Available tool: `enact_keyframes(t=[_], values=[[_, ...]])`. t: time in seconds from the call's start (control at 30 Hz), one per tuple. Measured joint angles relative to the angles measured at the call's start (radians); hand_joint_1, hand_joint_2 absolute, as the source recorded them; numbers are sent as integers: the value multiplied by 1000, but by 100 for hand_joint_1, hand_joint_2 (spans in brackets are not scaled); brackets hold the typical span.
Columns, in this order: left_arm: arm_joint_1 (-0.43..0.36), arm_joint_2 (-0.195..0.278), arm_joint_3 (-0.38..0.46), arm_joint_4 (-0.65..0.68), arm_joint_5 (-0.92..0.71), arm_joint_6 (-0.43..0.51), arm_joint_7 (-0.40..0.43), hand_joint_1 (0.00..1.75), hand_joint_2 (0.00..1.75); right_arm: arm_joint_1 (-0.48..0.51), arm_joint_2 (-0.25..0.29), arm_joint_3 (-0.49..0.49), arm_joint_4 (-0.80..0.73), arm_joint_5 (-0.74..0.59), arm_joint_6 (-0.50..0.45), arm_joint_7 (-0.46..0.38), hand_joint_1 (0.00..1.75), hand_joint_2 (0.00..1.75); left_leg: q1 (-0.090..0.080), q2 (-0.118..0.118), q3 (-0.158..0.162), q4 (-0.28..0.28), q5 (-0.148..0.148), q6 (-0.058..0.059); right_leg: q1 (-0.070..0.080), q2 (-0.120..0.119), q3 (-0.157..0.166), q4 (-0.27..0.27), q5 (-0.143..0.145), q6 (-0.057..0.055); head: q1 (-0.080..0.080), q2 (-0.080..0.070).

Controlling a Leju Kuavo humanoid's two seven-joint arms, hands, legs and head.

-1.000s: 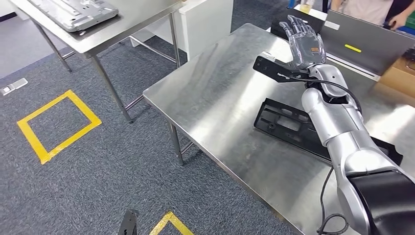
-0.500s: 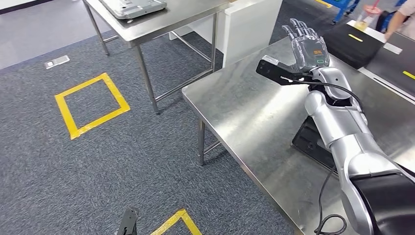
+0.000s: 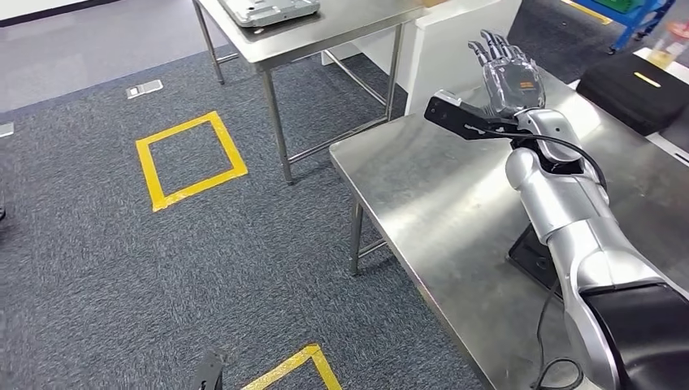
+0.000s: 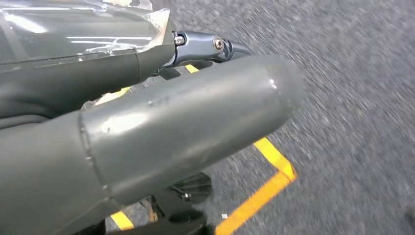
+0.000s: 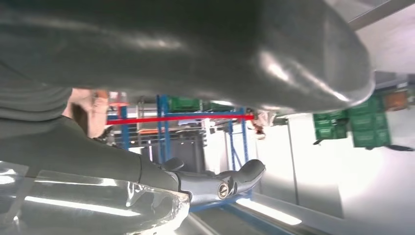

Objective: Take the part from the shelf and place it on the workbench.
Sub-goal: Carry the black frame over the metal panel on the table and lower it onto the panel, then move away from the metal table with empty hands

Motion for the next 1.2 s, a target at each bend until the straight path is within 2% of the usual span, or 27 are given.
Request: enact_keyframes(t=[0.07,0.1,0.17,0.2,0.27,0.33,0.37,0.4,0.43,0.5,0.53,0.57,0.6,0.67,0.7,0.73,0.77,0.8,0.83,0.87,0.9,0.93,0.97,1.0,1.07,1.13,1.2], values=[[2,16,2,0,2,-7,0,0,0,1,-11,-1,-4,-1,0,0,0,0,-6,29,53,-100,29,5,9,-18,4,2,-9,11,1,0],[3,21,4,1,4,-8,0,0,0,1,-16,-1,-5,-2,0,-1,0,0,-10,32,62,-119,30,9,15,-27,7,2,-13,17,2,0],[10,29,5,2,5,-10,1,0,0,3,-21,-2,-6,-2,0,-1,0,0,-15,9,64,-126,29,21,20,-46,11,1,-20,29,4,0],[13,31,5,3,5,-11,1,0,0,4,-22,-1,-7,-2,0,-2,0,0,-16,-2,66,-129,31,28,19,-40,9,8,-27,33,4,0],[16,34,6,3,5,-11,1,0,0,7,-27,-2,-9,-3,0,-3,0,0,-15,-22,72,-135,35,44,12,5,-24,79,-64,33,5,0],[16,37,6,3,5,-11,1,0,0,15,-36,-2,-10,-3,0,-3,0,0,-15,-48,72,-136,35,52,8,50,-95,221,-120,27,6,0],[17,37,6,3,5,-11,1,0,0,20,-39,-2,-10,-3,0,-2,0,0,-16,-62,72,-136,35,53,8,58,-129,280,-137,28,6,0],[17,37,6,3,6,-12,2,0,0,25,-41,-2,-10,-3,0,-2,0,0,-17,-77,73,-136,35,53,8,61,-149,306,-138,32,6,0],[18,38,6,3,6,-13,2,0,0,28,-42,-2,-10,-3,0,-2,0,0,-17,-91,73,-135,35,53,9,64,-148,292,-122,39,6,0],[19,40,6,4,8,-18,3,0,0,30,-43,-2,-11,-3,-1,-3,0,0,-18,-118,76,-135,35,52,6,83,-94,159,-55,53,6,0],[20,41,6,4,8,-20,4,0,0,30,-44,-2,-12,-3,-1,-3,0,0,-19,-130,76,-133,34,50,5,101,-62,89,-26,54,6,0],[22,43,6,4,8,-22,4,0,0,30,-45,-2,-12,-4,-2,-4,0,0,-19,-141,74,-133,35,46,5,113,-39,39,-6,50,6,0],[25,46,6,4,8,-23,5,0,0,31,-47,-2,-12,-4,-3,-5,0,0,-19,-150,72,-133,36,42,7,121,-28,15,3,44,5,0],[36,53,7,5,8,-25,9,0,0,33,-47,-2,-13,-6,-4,-7,0,0,-18,-166,67,-137,40,30,9,107,-23,8,8,26,5,0],[42,56,7,6,9,-25,11,0,0,34,-46,-2,-14,-6,-4,-8,0,0,-19,-157,65,-134,37,25,6,98,-19,4,10,18,4,0],[46,59,7,7,9,-25,13,0,0,35,-45,-3,-15,-6,-4,-10,0,0,-21,-136,59,-118,25,20,3,88,-15,-1,12,7,3,0],[47,61,8,8,10,-25,14,0,0,35,-44,-3,-16,-6,-4,-11,0,0,-21,-107,44,-83,3,16,0,78,-11,-5,13,-2,2,0],[48,62,9,8,11,-26,15,0,0,36,-45,-3,-17,-6,-4,-11,0,0,-20,-74,20,-28,-27,12,2,68,-8,-6,12,-9,2,0],[48,62,11,8,11,-26,16,0,0,36,-45,-3,-17,-6,-4,-11,0,0,-16,-54,-12,39,-60,8,5,58,-6,-6,10,-15,1,0],[49,61,13,8,12,-27,16,0,0,38,-44,-3,-17,-6,-4,-11,0,0,-11,-44,-42,101,-84,4,8,47,-5,-6,9,-17,2,0],[49,60,15,8,13,-27,16,0,0,40,-43,-2,-17,-5,-5,-11,0,0,-7,-39,-60,138,-93,1,9,38,-5,-6,8,-18,2,0],[50,59,17,9,14,-27,16,0,0,43,-41,-2,-17,-5,-6,-12,0,0,-3,-36,-61,140,-85,-2,10,29,-4,-5,7,-18,1,0],[50,59,18,9,16,-27,16,0,0,45,-39,-2,-16,-5,-7,-12,0,0,0,-30,-38,98,-60,-4,11,20,-4,-5,6,-17,2,0],[50,59,19,9,17,-26,15,0,0,47,-38,-2,-16,-5,-9,-13,0,0,2,-18,1,27,-28,-5,11,12,-3,-5,5,-15,1,0],[49,59,21,9,18,-25,13,0,0,47,-36,-3,-16,-6,-14,-15,0,0,-3,9,70,-96,11,-1,16,-3,-1,-4,0,-8,2,0],[49,59,23,9,19,-23,12,0,0,47,-34,-3,-16,-6,-17,-17,0,0,-11,12,87,-130,14,8,21,-16,1,-4,-3,1,4,0],[51,60,25,10,21,-19,11,0,0,48,-31,-3,-16,-6,-18,-19,0,0,-14,-6,88,-139,20,22,22,-26,1,-3,-8,13,5,0]])
